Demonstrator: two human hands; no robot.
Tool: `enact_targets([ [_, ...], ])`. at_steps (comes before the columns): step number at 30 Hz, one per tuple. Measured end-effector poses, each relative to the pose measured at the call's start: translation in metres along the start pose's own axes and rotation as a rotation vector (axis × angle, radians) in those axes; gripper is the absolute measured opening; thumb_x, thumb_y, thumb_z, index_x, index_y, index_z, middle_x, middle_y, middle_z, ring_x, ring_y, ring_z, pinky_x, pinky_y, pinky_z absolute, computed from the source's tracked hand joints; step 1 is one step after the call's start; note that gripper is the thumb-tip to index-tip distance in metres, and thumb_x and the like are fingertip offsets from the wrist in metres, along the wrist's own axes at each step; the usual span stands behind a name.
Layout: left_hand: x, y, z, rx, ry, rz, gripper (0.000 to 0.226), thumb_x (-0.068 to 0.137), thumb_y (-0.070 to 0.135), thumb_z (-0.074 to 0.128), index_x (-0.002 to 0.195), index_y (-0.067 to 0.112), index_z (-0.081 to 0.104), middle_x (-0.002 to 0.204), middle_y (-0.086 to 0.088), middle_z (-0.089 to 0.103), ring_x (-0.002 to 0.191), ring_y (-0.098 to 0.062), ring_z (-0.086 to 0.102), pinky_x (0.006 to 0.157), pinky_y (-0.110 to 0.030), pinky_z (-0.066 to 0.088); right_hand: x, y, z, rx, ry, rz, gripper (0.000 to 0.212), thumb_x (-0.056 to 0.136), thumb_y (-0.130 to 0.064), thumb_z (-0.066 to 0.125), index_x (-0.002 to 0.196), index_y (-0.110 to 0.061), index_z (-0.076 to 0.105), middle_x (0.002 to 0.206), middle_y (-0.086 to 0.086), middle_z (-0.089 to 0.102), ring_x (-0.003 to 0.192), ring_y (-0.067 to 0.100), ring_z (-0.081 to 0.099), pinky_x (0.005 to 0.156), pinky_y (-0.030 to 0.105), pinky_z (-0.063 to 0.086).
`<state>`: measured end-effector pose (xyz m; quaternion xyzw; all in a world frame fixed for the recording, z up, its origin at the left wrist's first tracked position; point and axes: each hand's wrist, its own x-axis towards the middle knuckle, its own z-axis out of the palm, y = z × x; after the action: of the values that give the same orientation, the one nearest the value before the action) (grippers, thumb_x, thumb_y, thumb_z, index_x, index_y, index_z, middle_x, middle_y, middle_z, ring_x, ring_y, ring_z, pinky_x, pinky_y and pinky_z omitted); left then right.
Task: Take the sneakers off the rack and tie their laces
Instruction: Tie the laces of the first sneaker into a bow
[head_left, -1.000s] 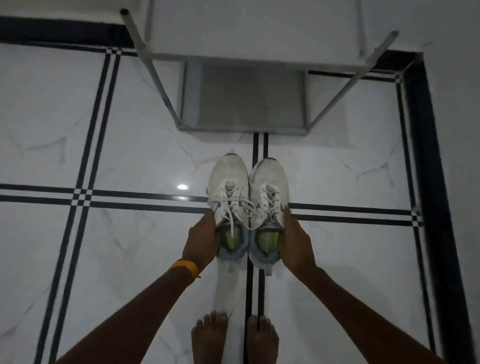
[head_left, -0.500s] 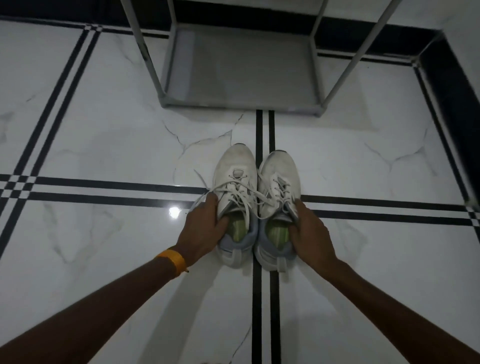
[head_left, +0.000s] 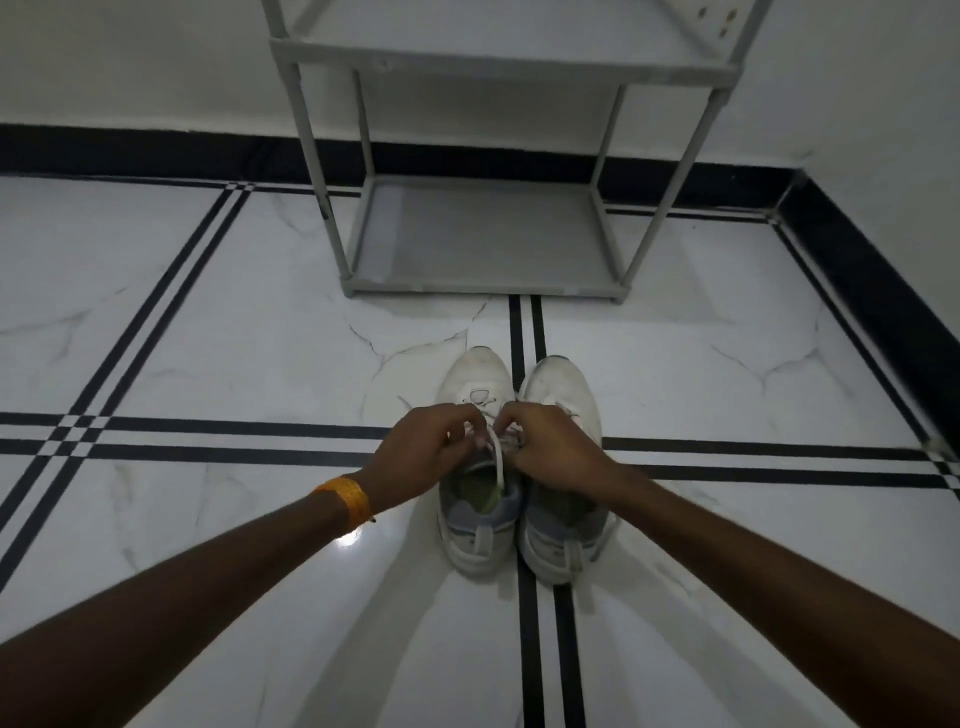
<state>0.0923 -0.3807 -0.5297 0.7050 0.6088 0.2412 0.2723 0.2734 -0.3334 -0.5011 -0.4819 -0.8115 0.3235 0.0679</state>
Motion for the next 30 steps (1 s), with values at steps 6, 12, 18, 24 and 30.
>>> enact_targets([
  [6,0.007,0.022,-0.009,-0.548,-0.068,-0.412,0.032,0.100,0.029,0.046,0.076,0.012,0.057,0.066,0.000,0.056,0.061,-0.016,0.049,0.056,-0.024,0.041,0.006,0.010,-0.009,-0.044,-0.131,-0.045,0.009,0.088,-0.019,0.065,0.090,-0.019,0.057,0.084,0.000,0.069,0.072,0.014,0.062,0.057,0.021,0.042],
  [12,0.018,0.030,-0.046,-1.135,-0.155,-0.559,0.054,0.094,0.053,0.040,0.054,0.018,0.033,0.054,0.004,0.037,0.049,-0.011,0.031,0.045,-0.023,0.022,0.011,0.011,-0.014,0.021,-0.201,0.058,0.014,0.081,-0.021,0.072,0.093,-0.017,0.064,0.077,0.000,0.073,0.068,0.009,0.066,0.060,0.024,0.046],
  [18,0.022,0.002,-0.091,-1.282,0.473,-0.809,0.029,0.089,0.029,0.052,0.064,0.015,0.049,0.063,0.000,0.042,0.049,-0.011,0.040,0.038,-0.017,0.031,0.010,0.004,-0.024,0.010,-0.261,0.156,0.020,0.082,-0.026,0.074,0.075,-0.008,0.073,0.077,0.006,0.072,0.069,0.016,0.063,0.063,0.026,0.048],
  [24,-0.020,-0.033,-0.063,-0.623,0.404,-0.927,0.054,0.079,0.017,0.069,0.126,0.006,0.043,0.130,-0.018,0.045,0.099,-0.023,0.054,0.078,-0.033,0.049,0.009,0.005,-0.028,0.102,-0.185,0.252,0.016,0.087,-0.013,0.058,0.071,-0.013,0.053,0.081,0.014,0.069,0.067,0.019,0.060,0.055,0.027,0.046],
  [30,-0.010,0.004,-0.027,-0.048,0.212,-0.162,0.037,0.090,0.010,0.060,0.126,0.016,0.057,0.124,-0.004,0.062,0.074,-0.017,0.066,0.073,-0.032,0.058,0.010,0.001,-0.020,0.300,-0.125,0.348,0.015,0.088,0.005,0.046,0.085,-0.007,0.056,0.073,0.015,0.070,0.052,0.017,0.057,0.040,0.021,0.041],
])
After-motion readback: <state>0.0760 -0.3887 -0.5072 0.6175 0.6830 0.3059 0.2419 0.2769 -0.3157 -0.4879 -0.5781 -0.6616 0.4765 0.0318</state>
